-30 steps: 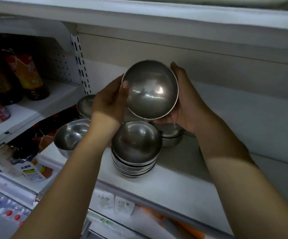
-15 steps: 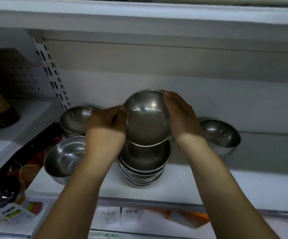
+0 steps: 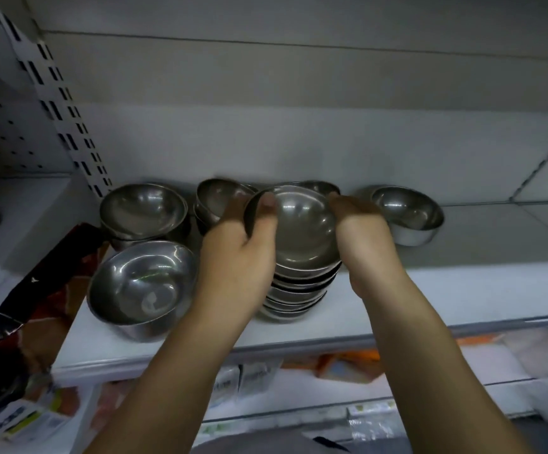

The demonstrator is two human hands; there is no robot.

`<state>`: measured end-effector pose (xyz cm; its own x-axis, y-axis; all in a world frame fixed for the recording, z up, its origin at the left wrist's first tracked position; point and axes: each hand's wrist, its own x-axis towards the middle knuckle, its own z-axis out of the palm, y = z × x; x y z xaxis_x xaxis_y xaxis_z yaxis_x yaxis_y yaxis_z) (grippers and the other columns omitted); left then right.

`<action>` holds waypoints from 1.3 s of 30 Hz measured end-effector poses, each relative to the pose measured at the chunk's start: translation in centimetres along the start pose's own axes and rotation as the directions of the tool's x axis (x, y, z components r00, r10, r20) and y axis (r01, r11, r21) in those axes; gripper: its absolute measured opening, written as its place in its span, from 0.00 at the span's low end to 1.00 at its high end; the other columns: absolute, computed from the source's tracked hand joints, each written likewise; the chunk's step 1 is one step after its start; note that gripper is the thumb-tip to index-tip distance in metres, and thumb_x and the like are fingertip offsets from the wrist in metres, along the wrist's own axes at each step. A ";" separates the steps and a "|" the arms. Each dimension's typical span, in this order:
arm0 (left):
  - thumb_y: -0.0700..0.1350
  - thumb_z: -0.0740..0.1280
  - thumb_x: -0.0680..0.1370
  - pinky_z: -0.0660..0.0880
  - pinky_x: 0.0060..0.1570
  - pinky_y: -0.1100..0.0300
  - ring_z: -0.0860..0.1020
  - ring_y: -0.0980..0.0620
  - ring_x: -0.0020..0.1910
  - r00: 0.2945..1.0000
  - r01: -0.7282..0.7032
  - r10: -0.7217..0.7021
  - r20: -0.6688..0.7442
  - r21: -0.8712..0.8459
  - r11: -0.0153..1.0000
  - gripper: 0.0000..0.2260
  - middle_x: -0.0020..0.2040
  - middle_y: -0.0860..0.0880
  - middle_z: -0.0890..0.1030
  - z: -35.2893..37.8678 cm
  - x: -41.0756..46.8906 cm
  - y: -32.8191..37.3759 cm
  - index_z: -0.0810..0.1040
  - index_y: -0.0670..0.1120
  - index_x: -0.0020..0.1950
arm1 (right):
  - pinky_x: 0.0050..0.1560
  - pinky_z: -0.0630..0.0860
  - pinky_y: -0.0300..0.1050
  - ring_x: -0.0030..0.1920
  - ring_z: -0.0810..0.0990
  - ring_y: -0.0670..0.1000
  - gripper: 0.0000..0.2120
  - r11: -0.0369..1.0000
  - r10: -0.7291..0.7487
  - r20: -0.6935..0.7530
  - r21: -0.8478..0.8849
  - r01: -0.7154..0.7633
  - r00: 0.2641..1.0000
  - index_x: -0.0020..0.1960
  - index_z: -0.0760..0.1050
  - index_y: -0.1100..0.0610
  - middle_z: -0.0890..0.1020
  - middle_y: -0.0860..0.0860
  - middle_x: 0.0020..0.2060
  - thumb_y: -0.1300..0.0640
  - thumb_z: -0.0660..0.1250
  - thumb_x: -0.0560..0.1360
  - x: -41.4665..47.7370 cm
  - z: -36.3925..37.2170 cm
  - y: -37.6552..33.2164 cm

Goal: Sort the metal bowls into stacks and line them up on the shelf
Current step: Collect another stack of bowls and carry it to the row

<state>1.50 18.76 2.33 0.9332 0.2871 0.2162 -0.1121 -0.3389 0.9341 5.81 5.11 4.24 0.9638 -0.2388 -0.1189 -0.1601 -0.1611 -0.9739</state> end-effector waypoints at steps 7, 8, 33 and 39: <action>0.59 0.59 0.83 0.73 0.39 0.68 0.78 0.67 0.40 0.999 0.005 -0.001 0.049 -0.095 0.995 0.10 0.41 0.51 0.81 0.7 -0.3 -1.8 0.78 0.57 0.49 | 0.49 0.75 0.47 0.47 0.83 0.52 0.14 0.985 0.086 0.021 0.150 -0.088 0.996 0.48 0.81 0.54 0.86 0.50 0.44 0.44 0.65 0.78 -0.1 -0.2 1.6; 0.59 0.60 0.83 0.72 0.40 0.70 0.78 0.68 0.41 0.999 0.025 -0.019 0.037 -0.151 0.988 0.09 0.43 0.53 0.82 0.8 -0.3 -2.2 0.78 0.59 0.49 | 0.55 0.77 0.50 0.51 0.85 0.53 0.17 0.974 0.100 0.051 0.198 -0.108 0.994 0.51 0.82 0.52 0.87 0.50 0.46 0.40 0.66 0.76 -0.2 -0.2 2.0; 0.58 0.52 0.82 0.74 0.54 0.71 0.81 0.66 0.55 1.000 0.006 -0.018 -0.015 -0.586 0.810 0.19 0.48 0.63 0.86 6.9 -1.8 -2.1 0.81 0.55 0.52 | 0.47 0.79 0.33 0.46 0.85 0.38 0.23 0.809 0.010 0.030 0.587 -0.026 0.999 0.49 0.81 0.47 0.87 0.40 0.43 0.37 0.52 0.83 -1.6 -2.8 5.7; 0.67 0.53 0.78 0.73 0.64 0.60 0.79 0.61 0.62 0.995 0.053 0.011 0.101 -0.603 0.796 0.23 0.57 0.57 0.85 13.5 -4.1 1.4 0.84 0.58 0.54 | 0.58 0.78 0.42 0.55 0.84 0.43 0.30 0.855 0.038 -0.032 0.518 -0.016 0.999 0.61 0.82 0.49 0.87 0.45 0.52 0.31 0.50 0.80 -1.5 -11.0 5.6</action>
<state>2.11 5.02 -1.05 0.9617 0.1912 0.1963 -0.2459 0.2860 0.9261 1.13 -5.97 1.12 0.9497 -0.2751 -0.1493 -0.0416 0.3618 -0.9313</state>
